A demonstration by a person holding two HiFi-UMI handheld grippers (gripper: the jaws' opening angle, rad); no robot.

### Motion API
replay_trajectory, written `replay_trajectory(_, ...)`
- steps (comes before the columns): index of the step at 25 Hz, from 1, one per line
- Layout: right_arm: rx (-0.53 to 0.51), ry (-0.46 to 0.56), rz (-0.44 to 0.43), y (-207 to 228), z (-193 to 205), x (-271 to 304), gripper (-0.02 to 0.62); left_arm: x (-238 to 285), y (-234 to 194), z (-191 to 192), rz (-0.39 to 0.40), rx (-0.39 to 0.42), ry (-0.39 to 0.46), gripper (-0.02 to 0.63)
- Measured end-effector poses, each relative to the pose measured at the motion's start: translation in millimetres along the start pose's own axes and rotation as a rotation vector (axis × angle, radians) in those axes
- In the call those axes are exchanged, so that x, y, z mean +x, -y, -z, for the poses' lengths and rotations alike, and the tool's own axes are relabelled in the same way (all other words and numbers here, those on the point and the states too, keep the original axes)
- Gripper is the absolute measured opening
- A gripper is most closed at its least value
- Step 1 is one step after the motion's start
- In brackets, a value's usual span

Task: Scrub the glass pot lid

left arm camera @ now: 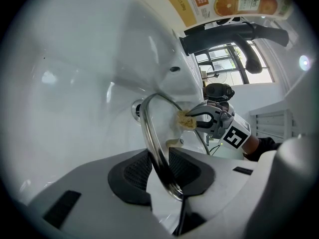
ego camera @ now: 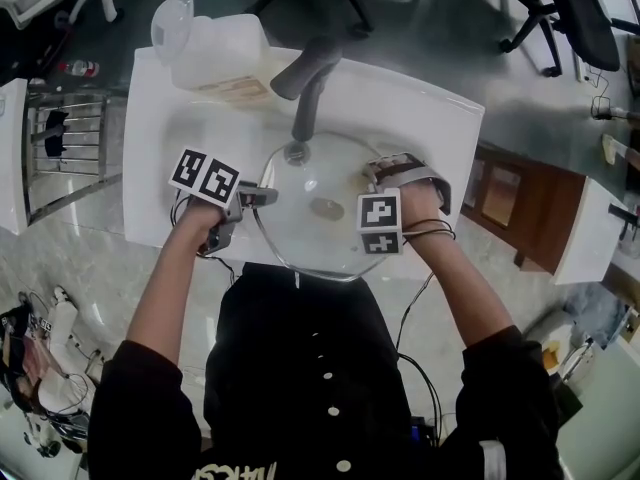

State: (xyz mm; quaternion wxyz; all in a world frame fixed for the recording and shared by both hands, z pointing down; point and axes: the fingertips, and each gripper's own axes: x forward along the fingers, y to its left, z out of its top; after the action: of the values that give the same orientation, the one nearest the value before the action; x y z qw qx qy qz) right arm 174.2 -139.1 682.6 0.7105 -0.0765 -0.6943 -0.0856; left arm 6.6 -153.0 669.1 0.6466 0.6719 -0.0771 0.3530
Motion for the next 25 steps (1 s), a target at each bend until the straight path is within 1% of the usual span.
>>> replay_trajectory(6,-0.015,0.01,-0.065,-6.9,3.0,-2.6,0.15,1.8,1.5,1.0,-0.005,0.009,-0.01,0.124)
replay_trajectory(9,-0.012,0.021,-0.053,-4.3,3.4,-4.2,0.152,2.3,2.2,1.8,-0.01,0.01,-0.016,0.124)
replay_trajectory(11,0.005,0.056,0.012,8.3,-1.2,-9.0,0.152,2.1,3.3,2.1,-0.009,0.01,-0.018,0.124)
replay_trajectory(14,0.017,0.166,0.182,38.7,-27.8,-19.6,0.152,1.0,3.5,0.4,-0.014,0.013,-0.018,0.124)
replay_trajectory(17,-0.057,0.283,0.36,57.9,-70.3,-28.4,0.153,2.0,3.3,0.4,-0.012,0.017,-0.024,0.126)
replay_trajectory(19,-0.096,0.35,0.455,67.2,-97.1,-33.9,0.153,1.5,2.8,0.2,0.001,0.015,-0.029,0.126)
replay_trajectory(20,-0.11,0.378,0.487,70.8,-108.0,-35.5,0.153,0.7,2.3,-0.2,0.007,0.015,-0.031,0.126)
replay_trajectory(22,-0.138,0.414,0.526,74.9,-123.5,-34.7,0.153,-0.4,1.2,-1.3,0.009,0.018,-0.035,0.126)
replay_trajectory(25,-0.181,0.442,0.541,74.8,-136.4,-27.1,0.153,1.2,-0.3,-0.4,0.009,0.023,-0.038,0.127)
